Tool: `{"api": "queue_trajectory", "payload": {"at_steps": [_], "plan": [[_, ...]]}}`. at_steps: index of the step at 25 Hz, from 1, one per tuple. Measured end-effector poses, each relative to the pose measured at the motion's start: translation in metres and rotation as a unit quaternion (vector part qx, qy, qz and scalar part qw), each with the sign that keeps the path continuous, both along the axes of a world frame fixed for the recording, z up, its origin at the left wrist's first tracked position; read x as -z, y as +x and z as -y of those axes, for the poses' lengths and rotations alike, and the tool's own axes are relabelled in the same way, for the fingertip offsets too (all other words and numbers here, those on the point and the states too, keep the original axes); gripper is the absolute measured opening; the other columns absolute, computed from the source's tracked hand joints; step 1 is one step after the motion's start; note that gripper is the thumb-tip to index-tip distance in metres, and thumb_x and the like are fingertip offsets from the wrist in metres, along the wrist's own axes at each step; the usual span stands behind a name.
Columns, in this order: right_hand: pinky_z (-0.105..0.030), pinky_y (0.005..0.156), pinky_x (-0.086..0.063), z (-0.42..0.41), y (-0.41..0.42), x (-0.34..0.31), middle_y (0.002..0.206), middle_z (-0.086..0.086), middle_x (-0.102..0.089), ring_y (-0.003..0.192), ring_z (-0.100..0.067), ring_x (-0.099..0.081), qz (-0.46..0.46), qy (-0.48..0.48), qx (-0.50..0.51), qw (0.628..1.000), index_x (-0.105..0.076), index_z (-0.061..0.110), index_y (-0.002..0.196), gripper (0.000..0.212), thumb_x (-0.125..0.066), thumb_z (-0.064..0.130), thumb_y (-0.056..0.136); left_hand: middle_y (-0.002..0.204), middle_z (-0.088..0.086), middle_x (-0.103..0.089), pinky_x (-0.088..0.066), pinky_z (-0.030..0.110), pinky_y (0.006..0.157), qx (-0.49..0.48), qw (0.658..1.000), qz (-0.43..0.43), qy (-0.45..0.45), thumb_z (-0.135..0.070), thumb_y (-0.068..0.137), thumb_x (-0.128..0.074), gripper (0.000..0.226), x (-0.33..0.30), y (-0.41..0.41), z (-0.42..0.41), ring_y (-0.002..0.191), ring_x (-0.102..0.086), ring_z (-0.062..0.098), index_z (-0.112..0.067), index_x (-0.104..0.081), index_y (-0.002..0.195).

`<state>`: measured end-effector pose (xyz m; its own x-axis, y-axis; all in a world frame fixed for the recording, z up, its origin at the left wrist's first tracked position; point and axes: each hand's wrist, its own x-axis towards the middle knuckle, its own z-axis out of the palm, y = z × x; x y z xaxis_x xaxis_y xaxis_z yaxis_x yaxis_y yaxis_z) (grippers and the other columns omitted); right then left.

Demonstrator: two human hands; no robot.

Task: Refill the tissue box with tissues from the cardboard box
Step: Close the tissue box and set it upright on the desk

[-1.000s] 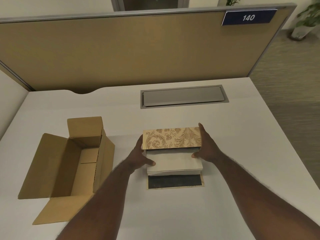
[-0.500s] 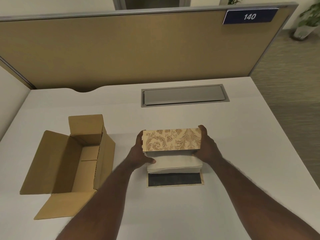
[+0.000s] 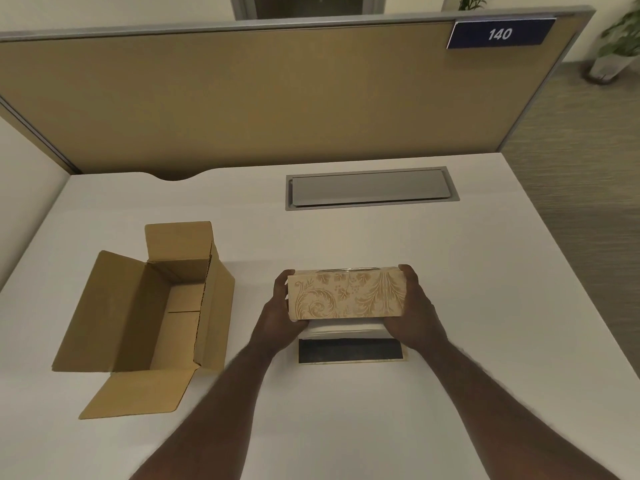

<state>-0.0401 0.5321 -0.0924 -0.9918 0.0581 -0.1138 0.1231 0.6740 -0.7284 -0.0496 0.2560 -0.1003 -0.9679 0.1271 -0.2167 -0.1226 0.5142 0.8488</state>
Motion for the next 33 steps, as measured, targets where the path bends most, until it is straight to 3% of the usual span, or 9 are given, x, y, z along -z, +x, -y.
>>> {"api": "queue_trajectory", "payload": {"at_steps": [4,6,9,12,15,18,21,26,33], "plan": [[-0.004,0.069,-0.047,-0.002,0.006,-0.005,0.116,0.019,-0.056,0.105,-0.008,-0.062,-0.012,-0.074,-0.039,0.996,-0.020,0.049,0.132,0.093,-0.074,0.021,0.061,0.114,-0.027,-0.059,-0.056,0.012,0.073,0.021,0.999,0.021,0.021,-0.024,0.068,-0.084,0.103,-0.004,0.006,0.001,0.106,-0.061,-0.007,-0.048,-0.011,0.136],[-0.001,0.079,-0.046,-0.003,0.010,-0.003,0.126,0.012,-0.052,0.115,-0.004,-0.055,-0.021,-0.080,-0.063,0.995,-0.015,0.042,0.137,0.102,-0.080,0.025,0.060,0.113,-0.031,-0.059,-0.055,0.014,0.078,0.028,0.998,0.037,0.042,-0.023,0.064,-0.087,0.107,-0.004,0.010,0.003,0.111,-0.059,-0.005,-0.051,-0.011,0.134],[-0.019,0.097,-0.049,-0.009,0.017,0.002,0.142,0.004,-0.042,0.127,-0.007,-0.047,-0.010,-0.063,-0.101,0.993,-0.007,0.034,0.143,0.123,-0.091,0.029,0.053,0.117,-0.033,-0.056,-0.055,0.015,0.084,0.045,0.998,0.037,0.039,-0.022,0.055,-0.091,0.120,-0.004,0.017,0.005,0.114,-0.057,-0.006,-0.049,-0.009,0.137],[-0.035,0.096,-0.054,-0.011,0.024,0.006,0.146,-0.003,-0.039,0.128,-0.018,-0.047,0.007,-0.036,-0.090,0.995,-0.007,0.033,0.145,0.128,-0.093,0.020,0.051,0.119,-0.032,-0.054,-0.054,0.012,0.080,0.049,0.999,0.014,0.014,-0.021,0.053,-0.090,0.120,-0.004,0.024,0.003,0.111,-0.059,-0.004,-0.054,-0.008,0.134],[-0.030,0.089,-0.052,-0.006,0.029,0.009,0.145,-0.008,-0.044,0.125,-0.023,-0.052,-0.019,0.004,-0.057,0.998,-0.013,0.022,0.147,0.113,-0.087,0.013,0.063,0.119,-0.030,-0.050,-0.053,0.009,0.075,0.031,0.999,-0.006,-0.005,-0.018,0.063,-0.086,0.111,-0.003,0.029,-0.002,0.108,-0.059,0.001,-0.048,-0.008,0.136],[-0.018,0.081,-0.046,0.001,0.032,0.005,0.137,-0.006,-0.053,0.113,-0.009,-0.055,-0.062,0.013,-0.031,0.997,-0.025,0.024,0.140,0.096,-0.087,0.023,0.068,0.117,-0.037,-0.045,-0.052,0.005,0.066,0.015,1.000,-0.022,-0.001,-0.022,0.067,-0.083,0.104,-0.004,0.032,-0.005,0.105,-0.057,-0.005,-0.062,-0.008,0.126],[-0.028,0.084,-0.051,0.004,0.036,0.003,0.132,0.000,-0.059,0.110,-0.013,-0.063,-0.078,0.014,0.003,0.997,-0.034,0.025,0.136,0.084,-0.086,0.034,0.070,0.116,-0.036,-0.045,-0.050,0.004,0.061,-0.004,1.000,-0.030,-0.001,-0.027,0.069,-0.082,0.100,-0.005,0.036,-0.007,0.102,-0.058,-0.005,-0.065,-0.008,0.124],[-0.043,0.083,-0.057,0.003,0.047,0.010,0.136,-0.004,-0.057,0.115,-0.027,-0.063,-0.077,0.038,0.000,0.996,-0.028,0.023,0.140,0.096,-0.089,0.030,0.066,0.128,-0.015,-0.047,-0.053,0.008,0.064,0.002,0.998,-0.035,-0.055,-0.022,0.065,-0.085,0.111,0.003,0.044,-0.008,0.106,-0.056,0.007,-0.050,-0.003,0.134],[-0.029,0.087,-0.053,0.000,0.052,0.011,0.139,0.003,-0.051,0.120,-0.019,-0.055,-0.026,-0.008,0.008,1.000,-0.016,0.030,0.143,0.118,-0.093,0.031,0.055,0.132,-0.002,-0.056,-0.058,0.019,0.072,-0.037,0.995,-0.051,-0.073,-0.025,0.074,-0.081,0.101,0.009,0.055,-0.011,0.108,-0.062,0.015,-0.039,-0.007,0.142]]}}
